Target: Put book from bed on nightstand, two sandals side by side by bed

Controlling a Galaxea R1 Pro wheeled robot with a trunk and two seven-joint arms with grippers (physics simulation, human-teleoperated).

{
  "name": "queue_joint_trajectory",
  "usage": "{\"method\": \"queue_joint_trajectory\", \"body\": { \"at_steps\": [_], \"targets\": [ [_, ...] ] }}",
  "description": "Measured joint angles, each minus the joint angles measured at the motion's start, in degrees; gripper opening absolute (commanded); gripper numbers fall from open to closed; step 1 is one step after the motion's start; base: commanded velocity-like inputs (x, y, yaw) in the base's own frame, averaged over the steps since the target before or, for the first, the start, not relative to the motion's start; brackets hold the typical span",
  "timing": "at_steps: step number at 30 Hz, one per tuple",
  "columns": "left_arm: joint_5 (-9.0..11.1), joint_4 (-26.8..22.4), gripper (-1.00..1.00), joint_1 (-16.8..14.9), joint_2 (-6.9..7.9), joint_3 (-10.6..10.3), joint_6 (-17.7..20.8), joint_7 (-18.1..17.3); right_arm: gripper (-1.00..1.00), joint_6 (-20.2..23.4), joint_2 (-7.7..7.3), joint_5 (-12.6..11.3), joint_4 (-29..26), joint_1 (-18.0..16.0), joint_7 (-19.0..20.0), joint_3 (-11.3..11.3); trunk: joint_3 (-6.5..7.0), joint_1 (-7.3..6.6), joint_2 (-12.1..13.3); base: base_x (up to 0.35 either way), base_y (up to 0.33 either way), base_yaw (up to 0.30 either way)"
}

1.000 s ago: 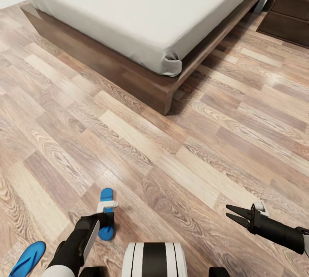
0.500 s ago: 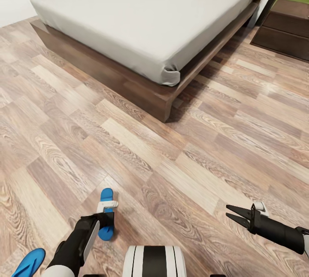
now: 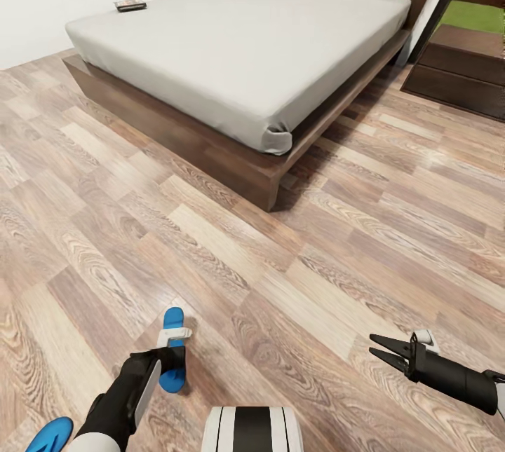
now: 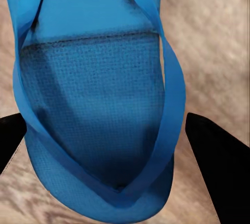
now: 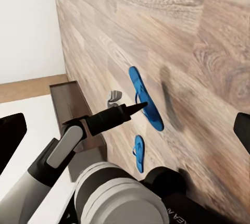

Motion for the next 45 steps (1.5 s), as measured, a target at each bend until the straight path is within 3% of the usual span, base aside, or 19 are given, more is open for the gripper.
{"method": "queue_joint_trajectory", "body": {
  "at_steps": [2,5,8,10,11,14,17,20,27,31,32,33,35,45],
  "targets": [
    [0.65,-0.06,-1.00,0.00,0.12,0.13,0.00,-0.33,1.00,-0.02,-0.01,0.02,0.00,-0.01,-0.08,0.01,0.44,-0.05,0.03,0.000,0.000,0.000],
    [3.22,-0.26,-1.00,0.00,1.04,0.41,-0.03,-3.59,1.00,-0.16,-0.06,0.49,0.12,0.01,-0.20,0.01,1.11,-0.13,0.07,0.000,0.000,0.000],
    [5.03,-0.70,-1.00,0.00,2.89,0.61,-0.02,-8.65,1.00,-0.37,-0.07,2.33,0.24,0.03,-0.23,0.06,1.77,-0.21,0.11,0.000,0.000,0.000],
    [5.81,-1.08,-1.00,0.00,5.08,0.69,0.02,-15.39,1.00,-0.70,-0.07,5.94,1.09,0.01,-0.24,0.07,2.22,-0.26,0.13,0.000,0.000,0.000],
    [5.97,-1.12,-1.00,0.00,5.63,0.70,0.02,-17.12,1.00,-0.83,-0.07,6.82,1.38,0.01,-0.24,0.08,2.44,-0.28,0.15,0.000,0.000,0.000],
    [7.41,-1.26,-1.00,-0.01,9.00,1.69,-0.03,-29.53,1.00,-3.20,-0.03,11.49,3.50,0.03,-0.15,0.05,3.10,-0.36,0.19,0.000,0.000,0.000],
    [8.49,-1.32,-1.00,-0.02,11.98,5.63,-0.21,-42.11,1.00,-7.96,0.01,13.68,6.62,0.08,0.14,0.08,3.77,-0.44,0.23,0.000,0.000,0.000],
    [8.64,-1.33,-1.00,0.00,12.86,8.53,-0.27,-47.41,1.00,-10.09,-0.05,14.11,8.59,0.11,0.22,0.04,4.43,-0.52,0.27,0.000,0.000,0.000],
    [8.66,-1.33,-1.00,0.01,13.15,9.66,-0.31,-49.92,1.00,-14.19,-0.07,14.47,11.72,0.12,0.27,0.02,5.98,-0.70,0.36,0.000,0.000,0.000],
    [8.57,-1.28,-1.00,0.01,13.06,9.54,-0.32,-49.89,1.00,-19.51,-0.03,14.59,15.58,0.21,0.29,0.06,6.87,-0.80,0.41,0.000,0.000,0.000],
    [8.37,-1.06,-1.00,0.02,12.92,9.44,-0.39,-49.84,1.00,-30.24,0.01,14.70,19.86,0.30,0.32,0.07,7.09,-0.82,0.43,0.000,0.000,0.000],
    [8.42,-1.02,-1.00,0.01,12.89,9.43,-0.39,-49.83,1.00,-31.32,0.01,14.67,20.65,0.29,0.33,0.08,7.31,-0.85,0.44,0.000,0.000,0.000],
    [8.34,-0.93,-1.00,0.01,12.78,9.41,-0.41,-49.83,1.00,-33.12,0.02,14.68,22.72,0.29,0.27,0.09,7.76,-0.90,0.47,0.000,0.000,0.000],
    [8.29,-0.79,-1.00,0.01,12.61,9.38,-0.42,-49.76,1.00,-34.17,0.02,14.66,24.10,0.29,0.24,0.09,9.97,-1.16,0.60,0.000,0.000,0.000]
  ]
}}
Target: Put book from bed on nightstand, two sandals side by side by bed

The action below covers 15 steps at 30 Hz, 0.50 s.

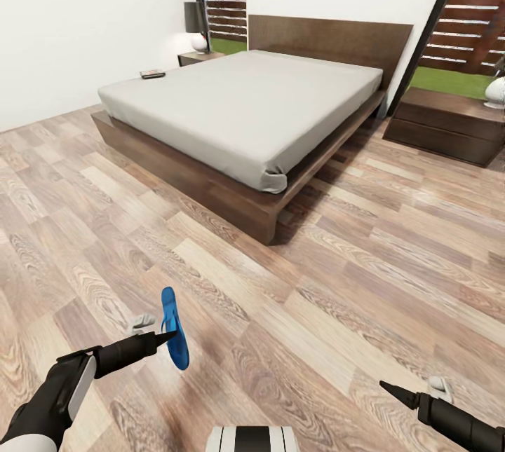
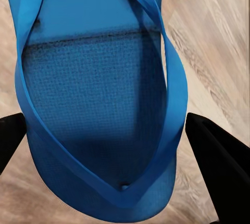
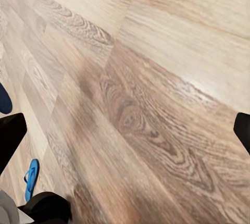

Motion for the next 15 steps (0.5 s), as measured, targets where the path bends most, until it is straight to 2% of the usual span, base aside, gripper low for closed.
{"method": "queue_joint_trajectory", "body": {
  "at_steps": [15],
  "targets": [
    [-0.01,0.08,-1.00,0.03,-0.23,-0.03,-0.01,0.02,1.00,-0.07,0.00,0.00,0.06,0.00,0.00,0.00,3.33,-0.39,0.20,0.000,0.000,0.000]
  ]
}}
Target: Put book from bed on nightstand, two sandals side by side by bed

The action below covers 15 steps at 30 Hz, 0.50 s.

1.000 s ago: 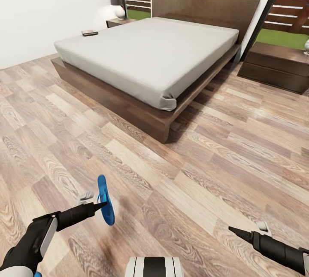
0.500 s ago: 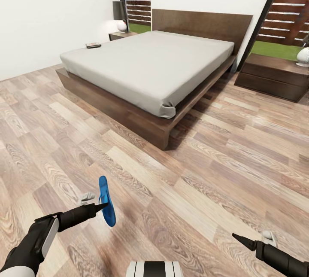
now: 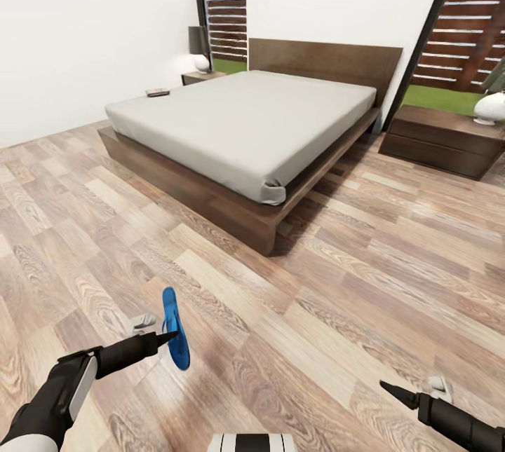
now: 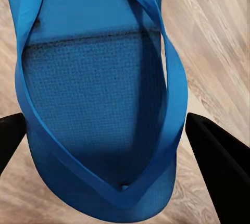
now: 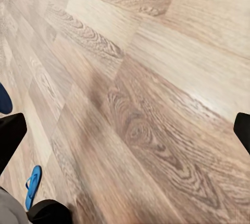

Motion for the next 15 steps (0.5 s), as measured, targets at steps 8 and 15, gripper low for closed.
{"method": "queue_joint_trajectory", "body": {
  "at_steps": [8,15],
  "targets": [
    [-0.34,3.55,-1.00,0.07,0.05,-0.02,-1.59,0.14,1.00,-0.11,0.07,0.09,1.90,0.00,-0.10,0.07,1.77,-0.20,0.11,0.000,0.000,0.000],
    [-0.17,17.19,-1.00,0.07,0.42,0.04,-15.95,0.42,1.00,-7.51,0.19,0.14,8.86,0.01,-0.52,0.11,3.32,-0.38,0.20,0.000,0.000,0.000]
  ]
}}
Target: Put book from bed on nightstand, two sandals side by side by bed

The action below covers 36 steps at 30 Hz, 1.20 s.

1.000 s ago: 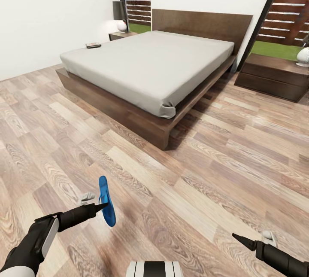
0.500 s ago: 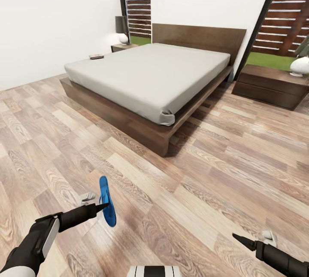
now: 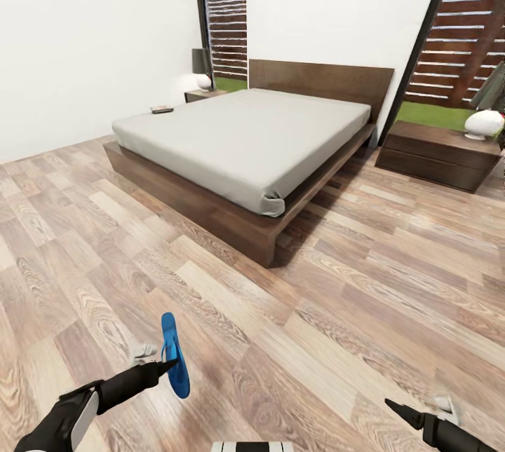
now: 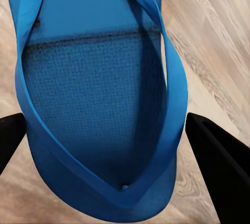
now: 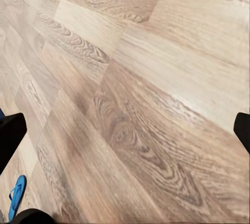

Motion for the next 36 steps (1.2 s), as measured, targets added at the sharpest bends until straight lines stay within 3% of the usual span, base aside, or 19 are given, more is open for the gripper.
{"method": "queue_joint_trajectory", "body": {
  "at_steps": [7,16,36],
  "targets": [
    [0.07,3.73,-1.00,-0.02,0.03,-0.03,-1.88,0.07,1.00,-3.07,0.07,0.27,3.11,-0.01,-0.08,0.15,1.56,-0.18,0.09,0.000,0.000,0.000],
    [-0.10,6.28,-1.00,-0.02,-0.01,-0.06,-3.96,0.23,1.00,-3.37,0.23,3.75,3.42,-0.01,-0.08,0.18,3.55,-0.42,0.21,0.000,0.000,0.000],
    [-0.88,10.87,-1.00,-0.01,-0.09,-0.12,-9.38,1.42,1.00,-3.72,0.28,4.19,3.56,-0.01,-0.09,0.18,7.99,-0.93,0.48,0.000,0.000,0.000]
  ]
}}
